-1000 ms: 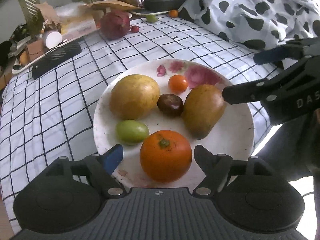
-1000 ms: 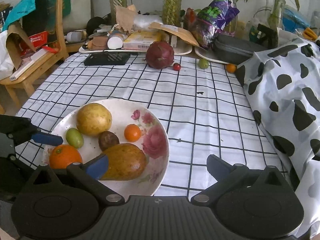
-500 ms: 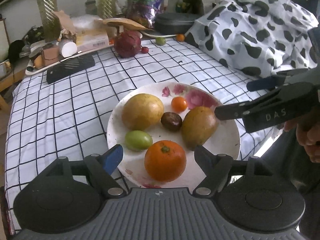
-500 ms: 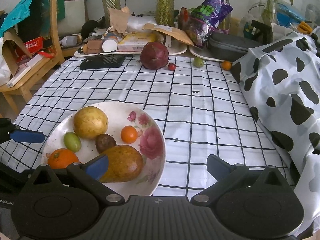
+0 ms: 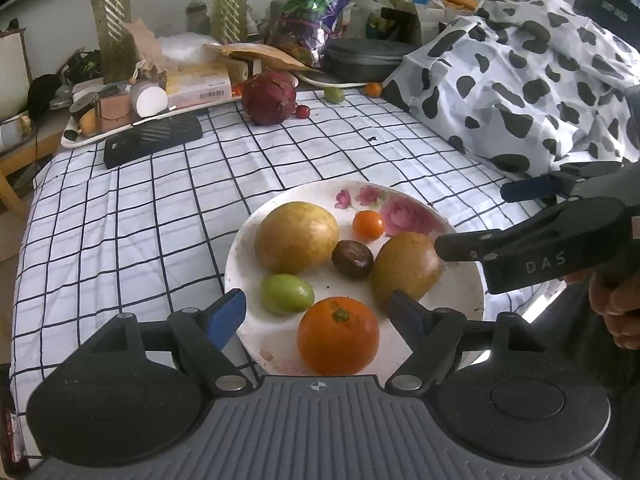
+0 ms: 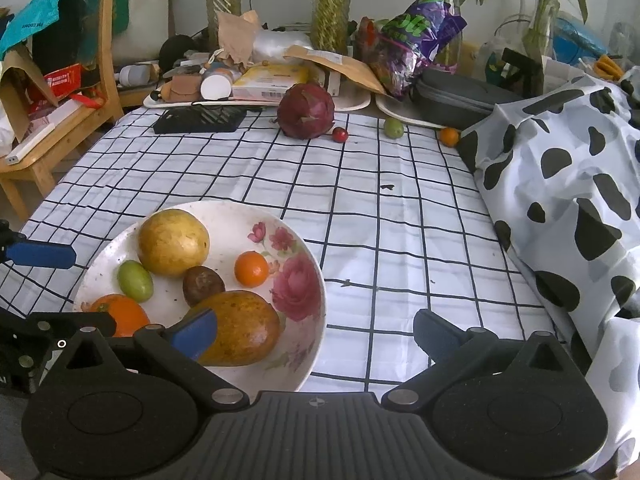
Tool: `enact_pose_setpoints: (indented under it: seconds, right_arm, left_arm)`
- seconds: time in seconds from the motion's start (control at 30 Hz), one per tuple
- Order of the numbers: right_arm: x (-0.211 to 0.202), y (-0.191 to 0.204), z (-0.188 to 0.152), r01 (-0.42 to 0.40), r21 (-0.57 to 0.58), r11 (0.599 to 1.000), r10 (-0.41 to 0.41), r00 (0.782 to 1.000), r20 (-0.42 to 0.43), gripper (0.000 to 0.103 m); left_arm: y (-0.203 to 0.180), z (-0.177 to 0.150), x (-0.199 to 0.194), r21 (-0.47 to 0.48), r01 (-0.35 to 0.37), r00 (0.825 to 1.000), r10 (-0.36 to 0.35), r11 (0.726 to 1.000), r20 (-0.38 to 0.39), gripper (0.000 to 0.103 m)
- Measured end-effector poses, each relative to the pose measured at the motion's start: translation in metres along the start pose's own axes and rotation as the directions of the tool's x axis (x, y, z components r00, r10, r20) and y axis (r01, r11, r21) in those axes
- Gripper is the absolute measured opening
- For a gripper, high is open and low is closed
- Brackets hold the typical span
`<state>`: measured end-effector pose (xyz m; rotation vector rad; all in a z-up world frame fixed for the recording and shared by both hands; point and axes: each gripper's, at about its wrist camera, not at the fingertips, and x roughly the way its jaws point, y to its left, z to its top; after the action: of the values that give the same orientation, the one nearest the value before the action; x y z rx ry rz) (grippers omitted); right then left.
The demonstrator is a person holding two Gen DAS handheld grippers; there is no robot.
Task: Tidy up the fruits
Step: 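Withdraw both open grippers from the plate toward the dragon fruit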
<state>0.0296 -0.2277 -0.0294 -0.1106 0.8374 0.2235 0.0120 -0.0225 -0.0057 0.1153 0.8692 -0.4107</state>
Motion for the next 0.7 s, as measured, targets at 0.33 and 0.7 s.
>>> enact_pose_setpoints:
  seconds: [0.33, 0.7]
  right_arm:
    - [-0.002, -0.004, 0.002, 0.017, 0.014, 1.0, -0.018, 1.0, 0.019, 0.103]
    - [-0.003, -0.012, 0.0, 0.041, 0.013, 0.999, -0.041, 0.999, 0.028, 0.103]
  left_arm:
    - [0.001, 0.005, -0.004, -0.014, -0.014, 0.999, 0.015, 1.0, 0.039, 0.078]
    - [-0.002, 0.019, -0.005, 0.01, -0.048, 0.996, 0.047, 0.999, 0.072, 0.078]
